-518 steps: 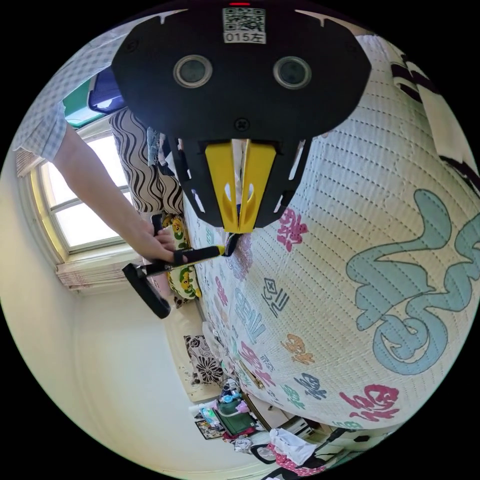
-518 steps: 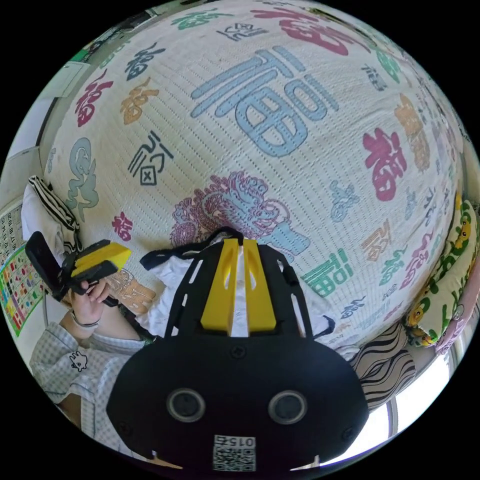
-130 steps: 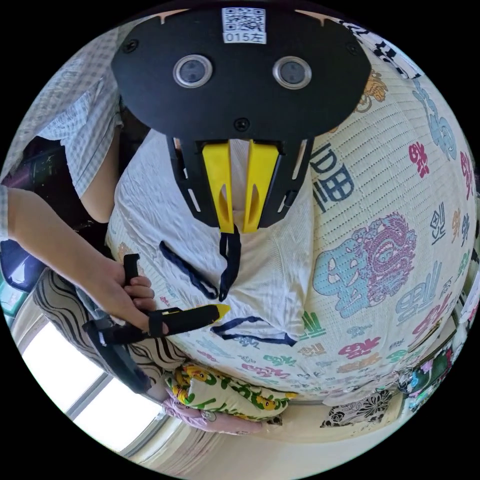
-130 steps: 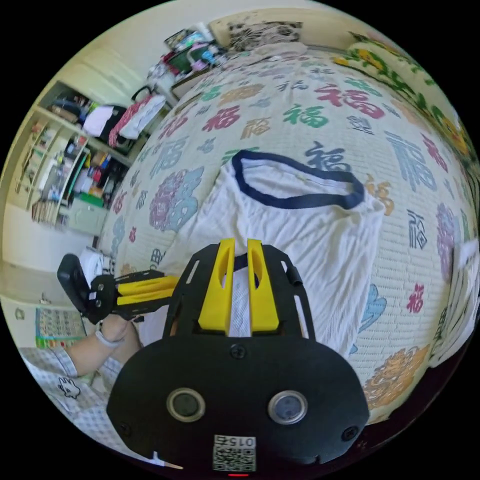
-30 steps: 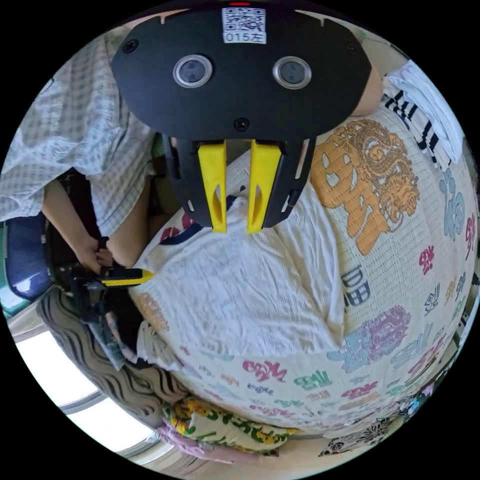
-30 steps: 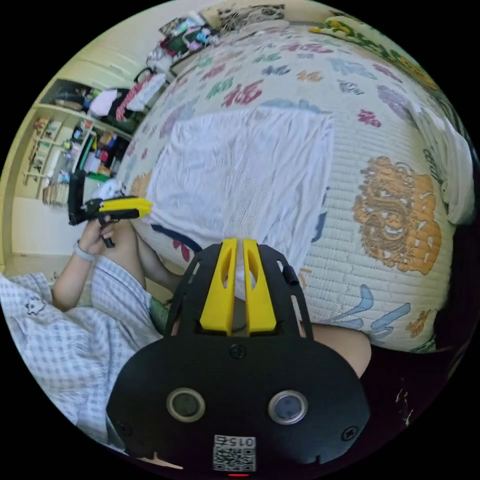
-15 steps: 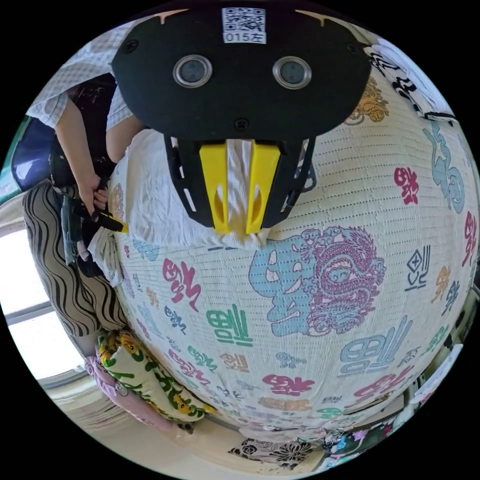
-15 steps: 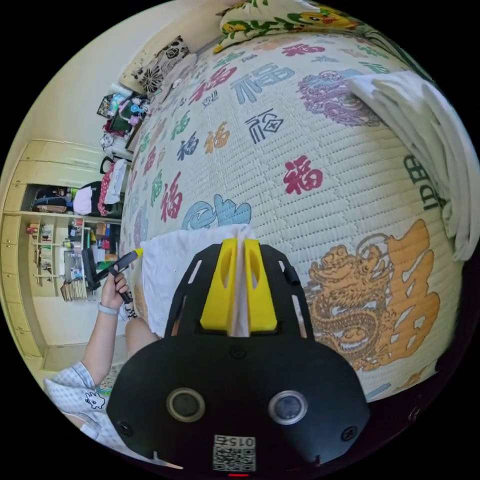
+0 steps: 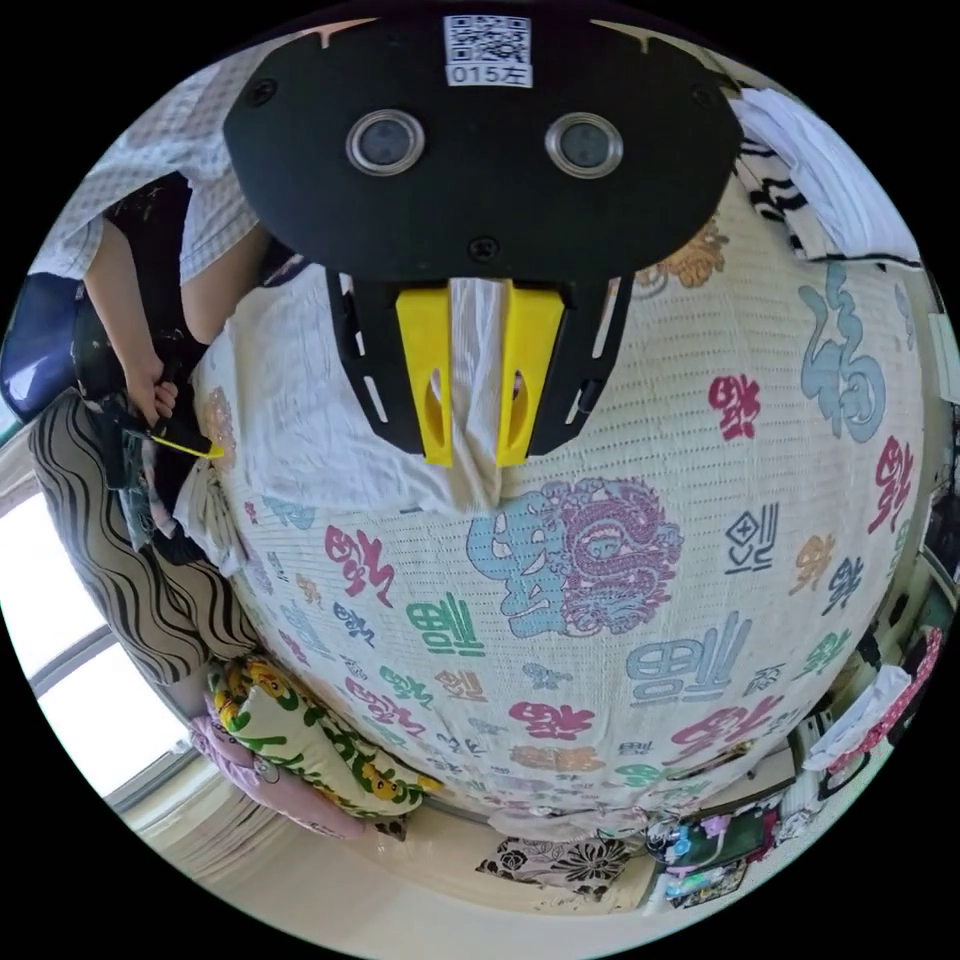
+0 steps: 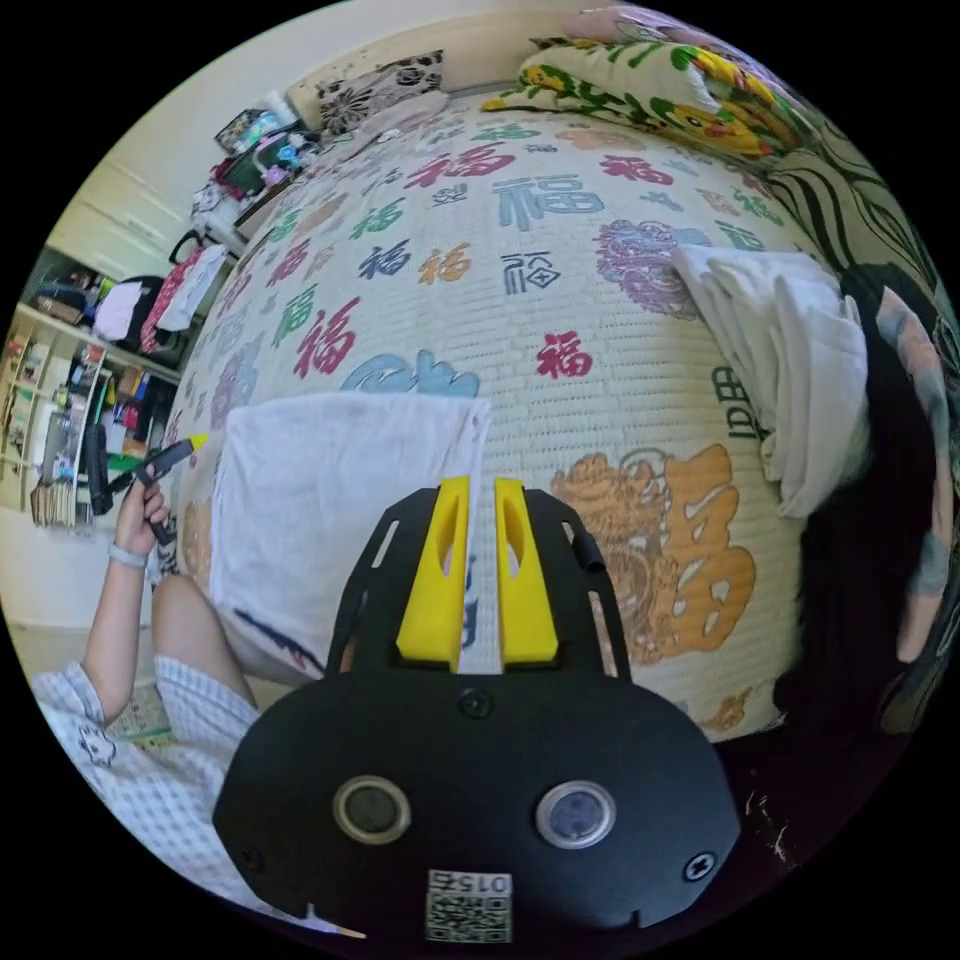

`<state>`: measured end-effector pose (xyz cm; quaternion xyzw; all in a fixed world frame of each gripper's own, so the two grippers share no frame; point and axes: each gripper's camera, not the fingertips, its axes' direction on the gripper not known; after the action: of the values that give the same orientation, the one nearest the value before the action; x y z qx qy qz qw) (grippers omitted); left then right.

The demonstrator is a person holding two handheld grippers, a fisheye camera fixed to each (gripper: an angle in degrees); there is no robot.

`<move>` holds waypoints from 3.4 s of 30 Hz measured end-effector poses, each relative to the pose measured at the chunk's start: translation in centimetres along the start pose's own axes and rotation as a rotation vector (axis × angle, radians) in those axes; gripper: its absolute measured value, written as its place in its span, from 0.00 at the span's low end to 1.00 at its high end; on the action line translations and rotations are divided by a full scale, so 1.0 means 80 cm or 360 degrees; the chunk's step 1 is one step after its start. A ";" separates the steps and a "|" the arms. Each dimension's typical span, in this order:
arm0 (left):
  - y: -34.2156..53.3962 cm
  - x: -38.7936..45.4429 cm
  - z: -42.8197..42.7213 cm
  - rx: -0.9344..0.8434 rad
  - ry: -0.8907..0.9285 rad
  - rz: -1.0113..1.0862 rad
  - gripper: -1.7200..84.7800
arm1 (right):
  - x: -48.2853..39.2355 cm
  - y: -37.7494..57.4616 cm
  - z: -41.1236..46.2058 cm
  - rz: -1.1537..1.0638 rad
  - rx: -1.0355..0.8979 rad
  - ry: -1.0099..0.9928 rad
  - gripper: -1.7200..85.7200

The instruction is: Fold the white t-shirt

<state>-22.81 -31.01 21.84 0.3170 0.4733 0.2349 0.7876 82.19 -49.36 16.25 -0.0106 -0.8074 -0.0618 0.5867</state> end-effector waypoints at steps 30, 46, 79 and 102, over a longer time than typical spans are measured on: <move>0.275 0.049 0.006 -0.0106 -0.0003 -0.0272 0.11 | -0.444 -0.126 0.149 -0.0860 -0.0232 -0.0017 0.10; 0.309 0.103 0.083 -0.0226 -0.0089 -0.0171 0.02 | -0.540 -0.217 0.293 -0.1053 -0.0573 0.0467 0.09; 0.269 0.609 0.362 -0.0474 0.0377 0.1208 0.07 | 0.149 -0.125 0.031 0.0022 0.0103 -0.0460 0.09; 0.114 0.499 0.456 -0.0464 -0.0041 0.1097 0.09 | 0.145 0.013 -0.007 -0.0426 -0.0363 -0.0432 0.05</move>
<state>26.84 -8.07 17.43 0.3452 0.2906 0.5471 0.7050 79.21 -49.01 27.51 0.0221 -0.8609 -0.2282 0.4542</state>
